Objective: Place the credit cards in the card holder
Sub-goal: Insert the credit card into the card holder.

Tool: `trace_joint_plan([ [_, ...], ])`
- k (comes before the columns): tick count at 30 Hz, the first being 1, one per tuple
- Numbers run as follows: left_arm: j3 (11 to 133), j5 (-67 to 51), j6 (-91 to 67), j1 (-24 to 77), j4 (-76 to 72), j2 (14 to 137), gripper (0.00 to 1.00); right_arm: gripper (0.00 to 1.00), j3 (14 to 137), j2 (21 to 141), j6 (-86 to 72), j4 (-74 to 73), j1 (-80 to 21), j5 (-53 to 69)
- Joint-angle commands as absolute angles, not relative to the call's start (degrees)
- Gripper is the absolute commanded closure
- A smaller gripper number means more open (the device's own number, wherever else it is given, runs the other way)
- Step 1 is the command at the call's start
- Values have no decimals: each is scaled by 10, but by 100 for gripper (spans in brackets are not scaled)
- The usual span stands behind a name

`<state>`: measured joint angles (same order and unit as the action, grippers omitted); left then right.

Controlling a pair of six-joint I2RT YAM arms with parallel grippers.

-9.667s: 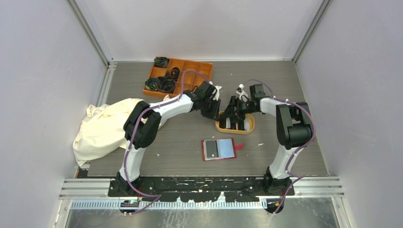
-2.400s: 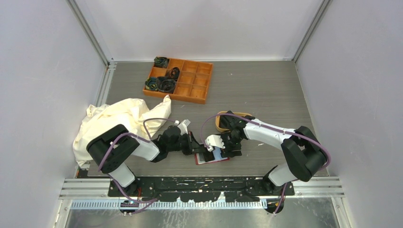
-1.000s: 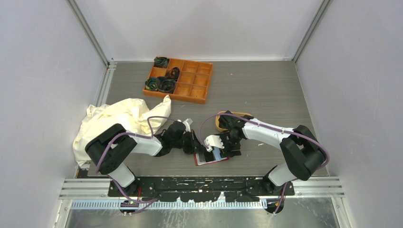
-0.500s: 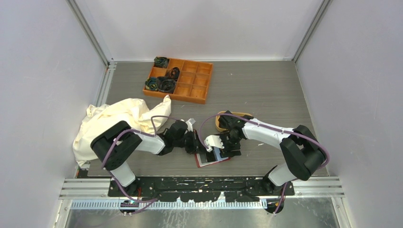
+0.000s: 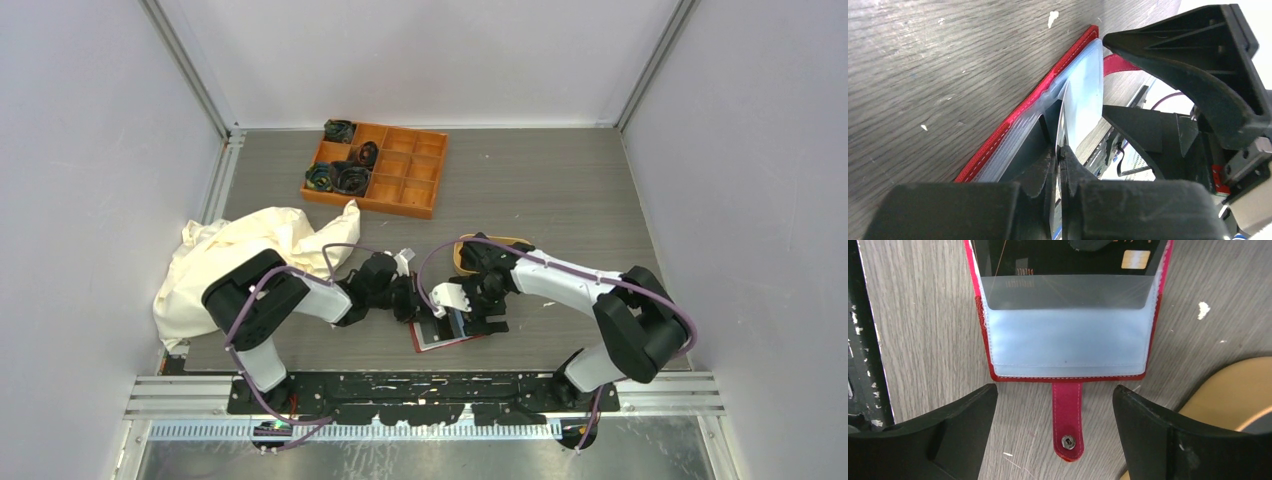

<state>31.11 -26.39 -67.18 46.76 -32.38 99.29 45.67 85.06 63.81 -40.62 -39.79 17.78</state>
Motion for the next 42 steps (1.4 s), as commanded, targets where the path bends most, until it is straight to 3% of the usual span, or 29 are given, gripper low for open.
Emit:
trace_joint_plan([
  [1,310,-250,-659,470,-294,1016,93,9,474,801,614,-415,-398,195],
  [9,302,-247,-657,465,-293,1006,88,17,500,758,581,-445,-402,295],
  [12,304,-249,-655,465,-293,1010,86,35,501,741,522,-399,-432,314],
  [17,305,-251,-656,464,-304,1016,84,77,505,748,429,-311,-518,276],
  [20,304,-255,-660,464,-310,1019,83,89,508,775,387,-265,-577,218],
  [30,305,-260,-661,464,-313,1021,81,91,498,837,364,-206,-644,94],
  [42,303,-265,-661,465,-317,1022,77,91,508,870,454,-285,-644,31],
])
